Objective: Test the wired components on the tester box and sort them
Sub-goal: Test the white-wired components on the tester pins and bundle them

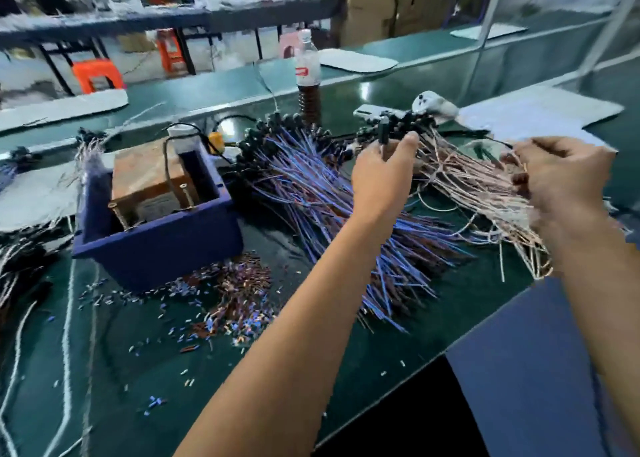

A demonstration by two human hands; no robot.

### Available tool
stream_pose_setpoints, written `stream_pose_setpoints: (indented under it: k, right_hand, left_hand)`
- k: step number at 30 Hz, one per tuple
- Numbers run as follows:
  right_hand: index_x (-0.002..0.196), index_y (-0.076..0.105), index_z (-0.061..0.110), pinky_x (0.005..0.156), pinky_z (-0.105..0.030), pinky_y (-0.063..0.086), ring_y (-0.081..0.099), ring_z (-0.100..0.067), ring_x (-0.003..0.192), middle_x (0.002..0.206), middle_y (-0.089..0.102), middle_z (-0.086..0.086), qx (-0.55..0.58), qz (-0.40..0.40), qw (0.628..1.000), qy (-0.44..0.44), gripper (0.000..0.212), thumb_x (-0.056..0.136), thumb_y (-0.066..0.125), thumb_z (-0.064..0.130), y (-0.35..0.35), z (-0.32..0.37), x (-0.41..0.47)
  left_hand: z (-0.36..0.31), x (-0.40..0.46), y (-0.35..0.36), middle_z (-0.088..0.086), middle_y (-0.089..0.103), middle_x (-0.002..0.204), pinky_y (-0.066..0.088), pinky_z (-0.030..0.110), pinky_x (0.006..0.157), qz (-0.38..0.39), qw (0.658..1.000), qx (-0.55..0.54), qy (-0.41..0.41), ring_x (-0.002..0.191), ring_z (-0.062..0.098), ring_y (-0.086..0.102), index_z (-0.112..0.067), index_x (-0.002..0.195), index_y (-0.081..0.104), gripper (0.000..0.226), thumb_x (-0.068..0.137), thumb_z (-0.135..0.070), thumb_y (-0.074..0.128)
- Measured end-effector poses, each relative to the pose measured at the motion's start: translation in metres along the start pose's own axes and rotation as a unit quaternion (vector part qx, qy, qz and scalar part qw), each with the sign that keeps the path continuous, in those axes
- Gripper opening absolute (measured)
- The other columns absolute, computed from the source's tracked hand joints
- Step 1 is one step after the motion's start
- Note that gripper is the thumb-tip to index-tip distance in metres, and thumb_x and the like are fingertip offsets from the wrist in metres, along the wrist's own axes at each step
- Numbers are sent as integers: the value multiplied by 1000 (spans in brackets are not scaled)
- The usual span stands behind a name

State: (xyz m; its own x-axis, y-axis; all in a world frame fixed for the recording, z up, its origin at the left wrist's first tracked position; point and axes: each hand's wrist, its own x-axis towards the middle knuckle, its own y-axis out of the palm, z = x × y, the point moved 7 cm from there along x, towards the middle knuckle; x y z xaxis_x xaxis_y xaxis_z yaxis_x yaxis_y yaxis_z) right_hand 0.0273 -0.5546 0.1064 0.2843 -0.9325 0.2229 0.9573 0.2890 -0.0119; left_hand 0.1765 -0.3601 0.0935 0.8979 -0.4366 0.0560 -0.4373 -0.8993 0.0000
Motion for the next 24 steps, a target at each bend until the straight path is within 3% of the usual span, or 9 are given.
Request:
stream_pose_setpoints:
  k: [3, 5, 7, 10, 12, 15, 18, 21, 24]
  right_hand:
    - [100, 76, 15, 69, -36, 60, 67, -11, 74, 86, 74, 5, -107, -87, 990, -17, 39, 78, 60, 43, -54, -3, 31]
    - [112, 73, 21, 103, -44, 50, 64, -21, 111, 116, 70, 3, -203, -130, 966, -92, 49, 83, 51, 53, -73, 12, 36]
    - [122, 70, 19, 111, -46, 41, 56, -27, 126, 125, 63, 10, -267, -109, 933, -214, 43, 96, 50, 47, -64, 36, 26]
    - [126, 69, 19, 100, -49, 49, 63, -28, 115, 120, 73, -5, -288, 52, 902, -318, 38, 104, 46, 40, -20, 54, 0]
    - [131, 67, 19, 95, -47, 52, 67, -28, 110, 117, 75, -8, -280, 141, 908, -276, 38, 107, 45, 38, 1, 51, -9]
    - [133, 66, 16, 97, -41, 52, 70, -29, 110, 119, 75, -10, -278, 181, 918, -219, 32, 109, 51, 30, 14, 44, -11]
    - [120, 72, 15, 89, -41, 55, 72, -31, 93, 100, 77, -12, -286, 195, 916, -204, 25, 102, 64, 30, 18, 41, -6]
    - [100, 79, 13, 73, -40, 50, 68, -36, 82, 86, 76, -14, -363, 145, 877, -281, 27, 100, 64, 36, 10, 52, 0]
    - [92, 78, 11, 69, -43, 48, 64, -40, 82, 86, 75, -15, -391, 94, 850, -340, 31, 101, 61, 36, -2, 67, 5]
  left_hand:
    - [6, 13, 54, 17, 74, 99, 42, 37, 75, 60, 996, -37, -59, 68, 26, 54, 5, 117, 65, 53, 108, -43, 45]
    - [0, 17, 79, 18, 74, 100, 41, 32, 70, 86, 995, -27, -44, 70, 21, 51, 2, 111, 70, 56, 111, -44, 38]
    - [-11, 16, 100, 9, 71, 84, 43, 26, 59, 122, 992, -4, -7, 64, 17, 51, -10, 95, 76, 60, 111, -48, 32]
    - [-31, 16, 115, 0, 64, 71, 47, 31, 72, 126, 991, 36, 36, 70, 22, 56, -25, 68, 68, 61, 111, -49, 31]
    - [-38, 25, 121, 13, 71, 83, 52, 43, 83, 106, 992, 48, 46, 82, 31, 65, -14, 79, 70, 63, 110, -52, 30]
    - [-33, 42, 117, 29, 71, 97, 55, 53, 86, 65, 994, 73, 43, 97, 47, 69, -5, 98, 75, 68, 109, -54, 29]
    - [-27, 53, 108, 11, 58, 63, 52, 44, 72, 52, 996, 62, 28, 68, 36, 62, -9, 94, 77, 68, 110, -52, 27]
    - [-16, 62, 102, 4, 54, 58, 43, 25, 51, 54, 997, 32, -43, 42, 19, 47, -6, 96, 74, 72, 110, -56, 23]
    - [-12, 63, 104, 4, 56, 52, 28, 13, 36, 71, 981, -95, -156, 27, 8, 33, -1, 105, 64, 62, 111, -52, 30]
